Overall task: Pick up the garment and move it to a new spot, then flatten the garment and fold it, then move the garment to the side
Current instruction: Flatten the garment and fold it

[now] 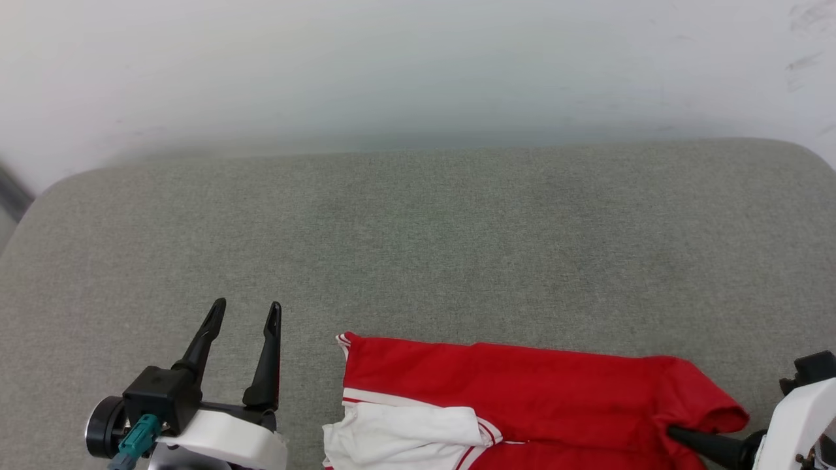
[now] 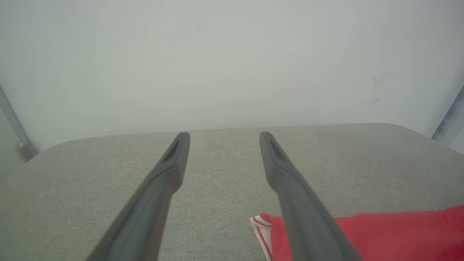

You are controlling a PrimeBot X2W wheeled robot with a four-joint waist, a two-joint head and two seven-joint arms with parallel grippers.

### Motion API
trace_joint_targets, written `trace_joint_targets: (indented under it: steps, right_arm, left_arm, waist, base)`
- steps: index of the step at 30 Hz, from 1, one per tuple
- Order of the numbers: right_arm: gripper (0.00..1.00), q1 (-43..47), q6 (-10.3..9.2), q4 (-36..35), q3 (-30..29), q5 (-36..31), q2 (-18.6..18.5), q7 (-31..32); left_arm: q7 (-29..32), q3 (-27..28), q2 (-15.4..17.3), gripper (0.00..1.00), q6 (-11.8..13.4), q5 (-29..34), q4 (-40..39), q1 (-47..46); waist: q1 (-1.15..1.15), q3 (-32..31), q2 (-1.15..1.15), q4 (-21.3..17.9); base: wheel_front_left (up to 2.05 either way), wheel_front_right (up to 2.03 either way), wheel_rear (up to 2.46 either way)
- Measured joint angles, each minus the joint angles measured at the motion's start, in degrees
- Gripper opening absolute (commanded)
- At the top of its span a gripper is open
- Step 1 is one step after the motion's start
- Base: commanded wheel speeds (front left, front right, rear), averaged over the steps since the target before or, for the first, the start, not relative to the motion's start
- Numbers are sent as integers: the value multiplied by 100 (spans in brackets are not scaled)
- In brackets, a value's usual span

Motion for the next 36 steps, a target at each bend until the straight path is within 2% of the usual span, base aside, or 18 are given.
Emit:
trace_joint_targets:
  steps: [3, 5, 9, 13, 19, 27, 28, 30, 31, 36]
  right_arm:
    - [0, 46, 0, 202, 236, 1147, -5, 349]
    - [0, 60, -1, 379, 516, 1719, 15, 358]
    - [0, 51, -1, 619, 1181, 2484, 11, 224]
    - [0, -93, -1, 876, 2033, 2925, 12, -146]
    - [0, -611, -1, 1395, 3220, 3207, 14, -926]
    - [0, -1522, -1, 2203, 4268, 3406, 20, -2194]
    - [2, -1591, -1, 2323, 4358, 3407, 19, -2306]
    - [51, -1694, -1, 2522, 4544, 3381, 13, -2452]
    - [100, -1740, -1, 2577, 4638, 3321, 16, -2542]
    - [100, -1942, -2, 2466, 4929, 3136, 14, -2854]
  left_arm:
    - [31, -38, -4, 100, -19, -3, 9, -13]
    - [41, -65, -7, 100, -21, -7, 21, -18]
    - [74, -103, -15, 100, -24, -33, 33, -23]
    - [89, -137, -26, 100, -52, -40, 46, -63]
    - [100, -189, -74, 100, -133, -43, 82, -221]
    - [47, -200, -152, 100, -235, -52, 197, -466]
    - [35, -199, -167, 100, -259, -52, 216, -499]
    - [20, -198, -192, 100, -280, -53, 258, -538]
    - [14, -194, -201, 100, -285, -60, 279, -550]
    - [-26, -154, -212, 100, -310, -75, 372, -565]
  waist:
    - [0, -21, 0, 61]
    - [0, -34, 0, 125]
    - [0, -54, 0, 287]
    - [0, -23, 0, 480]
    - [0, 122, 0, 789]
    - [0, 509, 0, 1033]
    - [0, 554, 0, 1054]
    - [0, 626, 0, 1083]
    - [0, 651, 0, 1088]
    - [0, 642, 0, 988]
  base:
    - [0, 0, 0]
    - [0, 0, 0]
    - [0, 0, 0]
    - [0, 0, 0]
    - [0, 0, 0]
    - [0, 0, 0]
    - [0, 0, 0]
    - [0, 0, 0]
    - [0, 0, 0]
    - [0, 0, 0]
